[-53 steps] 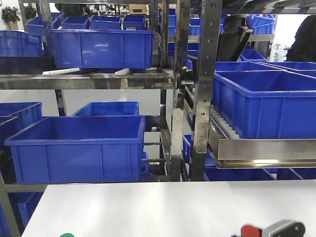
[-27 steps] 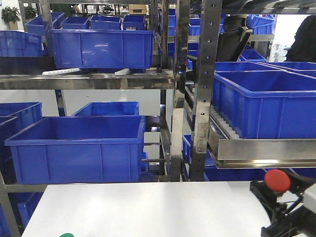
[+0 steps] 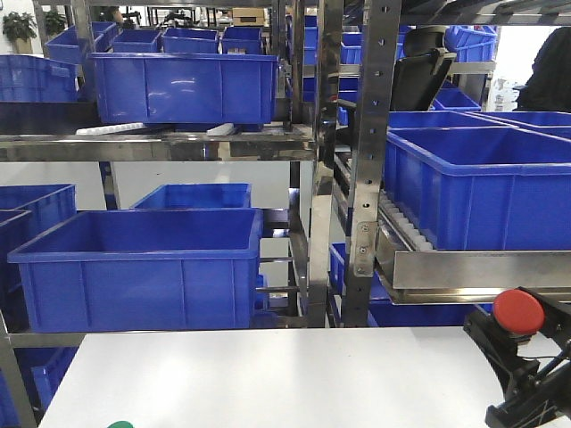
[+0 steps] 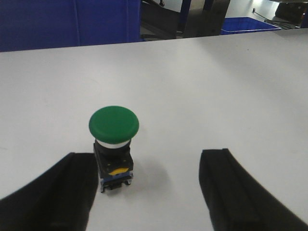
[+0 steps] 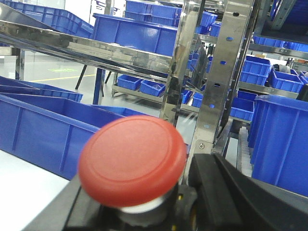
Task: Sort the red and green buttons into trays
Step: 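Grasp the green-capped button with the left gripper and lift it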
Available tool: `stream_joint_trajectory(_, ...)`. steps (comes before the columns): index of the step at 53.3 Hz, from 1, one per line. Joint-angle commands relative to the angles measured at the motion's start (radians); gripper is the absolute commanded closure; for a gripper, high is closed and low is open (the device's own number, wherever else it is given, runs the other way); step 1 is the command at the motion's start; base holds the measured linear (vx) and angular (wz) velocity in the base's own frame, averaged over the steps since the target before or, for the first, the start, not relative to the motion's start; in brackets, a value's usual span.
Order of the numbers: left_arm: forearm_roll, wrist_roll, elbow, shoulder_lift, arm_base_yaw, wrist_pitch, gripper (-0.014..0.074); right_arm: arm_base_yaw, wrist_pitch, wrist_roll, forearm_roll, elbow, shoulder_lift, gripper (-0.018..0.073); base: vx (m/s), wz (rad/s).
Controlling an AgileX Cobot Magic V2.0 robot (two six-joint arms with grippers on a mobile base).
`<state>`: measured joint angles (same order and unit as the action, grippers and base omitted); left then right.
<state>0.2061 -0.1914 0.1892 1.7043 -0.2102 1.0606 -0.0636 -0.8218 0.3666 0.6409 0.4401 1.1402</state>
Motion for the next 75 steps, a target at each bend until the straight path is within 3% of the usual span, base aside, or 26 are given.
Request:
stream_joint_trajectory(1, -0.003, 0.019, 0.025, 0.067, -0.006, 0.206, 0.0041, -0.006, -0.072, -0.003, -0.027, 0.027, -0.021, 0.057, 0.0, 0.0)
stream_joint_trajectory(14, -0.006, 0.016, 0.139, 0.212, -0.006, 0.241, 0.0041, -0.006, -0.072, -0.003, -0.027, 0.027, -0.021, 0.057, 0.0, 0.0)
stream_joint_trajectory(24, -0.088, 0.015, 0.254, 0.262, -0.006, 0.152, 0.0041, -0.006, -0.072, -0.003, -0.027, 0.027, -0.021, 0.057, 0.0, 0.0)
stream_joint_trajectory(37, -0.016, 0.013, 0.336, 0.313, -0.006, 0.077, 0.0062, -0.006, -0.074, -0.003, -0.027, 0.027, -0.021, 0.057, 0.0, 0.0)
stream_joint_trajectory(43, -0.021, 0.013, 0.334, 0.319, -0.006, 0.077, 0.0164, -0.006, -0.078, -0.003, -0.03, 0.027, -0.021, 0.057, 0.0, 0.0)
stream_joint_trajectory(55, -0.028, 0.012, 0.334, 0.302, -0.005, 0.121, 0.058, -0.006, -0.083, -0.003, -0.03, 0.027, -0.021, 0.057, 0.0, 0.0)
stream_joint_trajectory(58, -0.028, -0.008, 0.334, 0.267, -0.005, 0.121, 0.0605, -0.006, -0.077, -0.003, -0.03, 0.027, -0.021, 0.057, 0.0, 0.0)
stream_joint_trajectory(67, -0.027, -0.068, 0.334, 0.049, -0.005, -0.065, 0.0602, -0.006, 0.006, 0.07, -0.072, 0.029, -0.021, 0.057, 0.0, 0.0)
stream_joint_trajectory(75, -0.02, -0.074, 0.38, -0.253, -0.005, -0.454, 0.0599, -0.006, 0.111, 0.118, -0.065, 0.057, -0.04, 0.057, 0.0, 0.0)
